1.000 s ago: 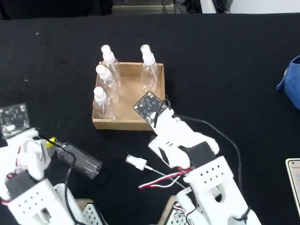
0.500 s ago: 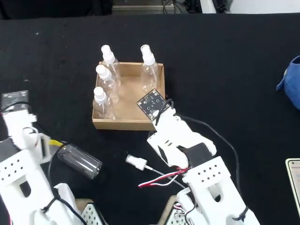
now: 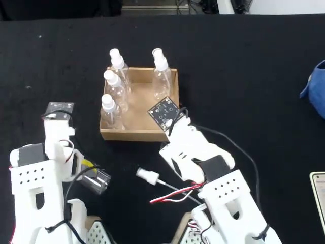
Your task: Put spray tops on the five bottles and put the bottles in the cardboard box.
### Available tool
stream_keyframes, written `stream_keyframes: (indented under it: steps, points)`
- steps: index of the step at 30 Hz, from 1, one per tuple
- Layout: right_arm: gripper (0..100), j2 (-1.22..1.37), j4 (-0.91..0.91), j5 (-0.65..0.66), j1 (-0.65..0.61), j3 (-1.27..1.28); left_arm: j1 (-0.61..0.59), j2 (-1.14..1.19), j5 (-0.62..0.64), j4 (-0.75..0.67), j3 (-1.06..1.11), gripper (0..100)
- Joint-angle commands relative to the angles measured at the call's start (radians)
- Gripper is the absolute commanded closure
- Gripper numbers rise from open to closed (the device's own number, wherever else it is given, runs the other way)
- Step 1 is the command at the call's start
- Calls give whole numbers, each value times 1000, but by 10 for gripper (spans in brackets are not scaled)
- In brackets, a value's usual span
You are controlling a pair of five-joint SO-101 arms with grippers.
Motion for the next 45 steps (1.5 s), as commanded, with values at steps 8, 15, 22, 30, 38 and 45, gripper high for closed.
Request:
stream_keyframes:
  steps: [8,15,22,30,38,45]
  points:
    - [754,-35,-21,-8,18,-5,42,6,350,-52,22,800]
    - [754,-35,-20,-8,18,-5,38,8,350,-160,147,800]
    - [754,-35,-20,-8,18,-5,41,8,344,-176,180,800]
    - [754,-35,-20,-8,18,-5,41,6,344,-176,182,938]
    - [754,-35,-20,-8,18,-5,18,-5,342,-222,140,968]
    - [754,-35,-20,-8,18,-5,-183,8,-2,-338,30,968]
